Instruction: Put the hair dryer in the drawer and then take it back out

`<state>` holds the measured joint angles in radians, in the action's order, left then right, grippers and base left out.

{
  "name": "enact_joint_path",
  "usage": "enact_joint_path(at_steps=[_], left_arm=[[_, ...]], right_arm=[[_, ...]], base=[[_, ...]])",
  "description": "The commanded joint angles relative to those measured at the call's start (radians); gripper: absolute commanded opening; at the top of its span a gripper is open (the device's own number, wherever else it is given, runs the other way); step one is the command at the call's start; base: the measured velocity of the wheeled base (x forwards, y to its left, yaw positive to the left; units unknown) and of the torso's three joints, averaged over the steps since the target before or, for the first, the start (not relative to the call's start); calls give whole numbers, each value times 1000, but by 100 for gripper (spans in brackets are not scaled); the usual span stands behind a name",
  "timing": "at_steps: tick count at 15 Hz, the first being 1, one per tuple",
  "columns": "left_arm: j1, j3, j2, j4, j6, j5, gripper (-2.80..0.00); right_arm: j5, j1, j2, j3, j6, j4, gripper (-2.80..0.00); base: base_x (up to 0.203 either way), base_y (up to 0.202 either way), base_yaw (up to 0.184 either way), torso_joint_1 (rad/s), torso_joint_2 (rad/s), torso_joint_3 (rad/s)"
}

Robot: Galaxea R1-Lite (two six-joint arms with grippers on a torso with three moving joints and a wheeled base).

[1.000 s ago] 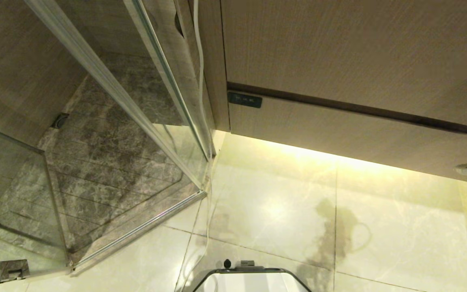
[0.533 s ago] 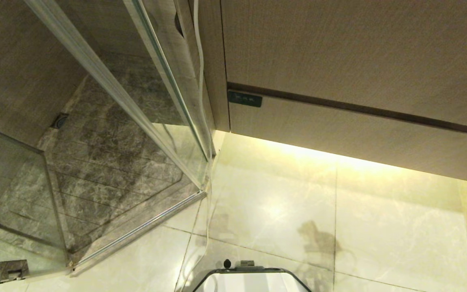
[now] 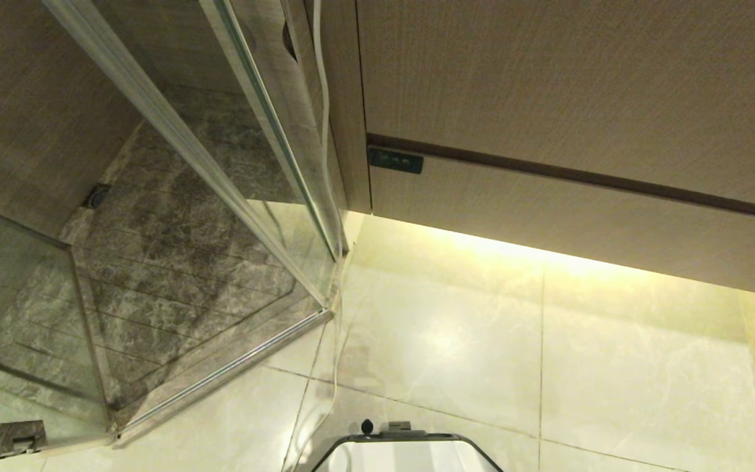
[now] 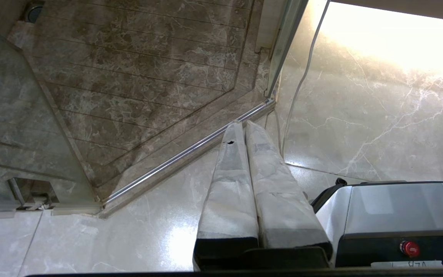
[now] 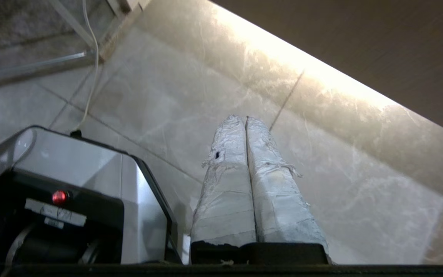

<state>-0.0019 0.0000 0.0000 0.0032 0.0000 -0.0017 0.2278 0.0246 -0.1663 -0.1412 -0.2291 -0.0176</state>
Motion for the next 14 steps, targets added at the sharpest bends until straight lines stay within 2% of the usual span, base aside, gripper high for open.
enact_joint_path(at_steps=[1,2,3,7,14], left_arm=[[0,0,0,0,0,0,-280],[0,2,0,-1,1,0,-280],[0,2,0,-1,0,0,-280],[-1,2,0,-2,0,0,-280],[0,2,0,0,0,0,-280]], right_arm=[[-127,-148,187,149,51,130,-280],[-159,-185,196,162,76,145,-280],[-187,-180,203,177,111,164,-280],[-211,-175,206,181,205,130,-280],[-216,-175,206,181,220,131,-280]], base=[[0,0,0,0,0,0],[0,0,0,0,0,0],[0,0,0,0,0,0],[0,0,0,0,0,0],[0,0,0,0,0,0]])
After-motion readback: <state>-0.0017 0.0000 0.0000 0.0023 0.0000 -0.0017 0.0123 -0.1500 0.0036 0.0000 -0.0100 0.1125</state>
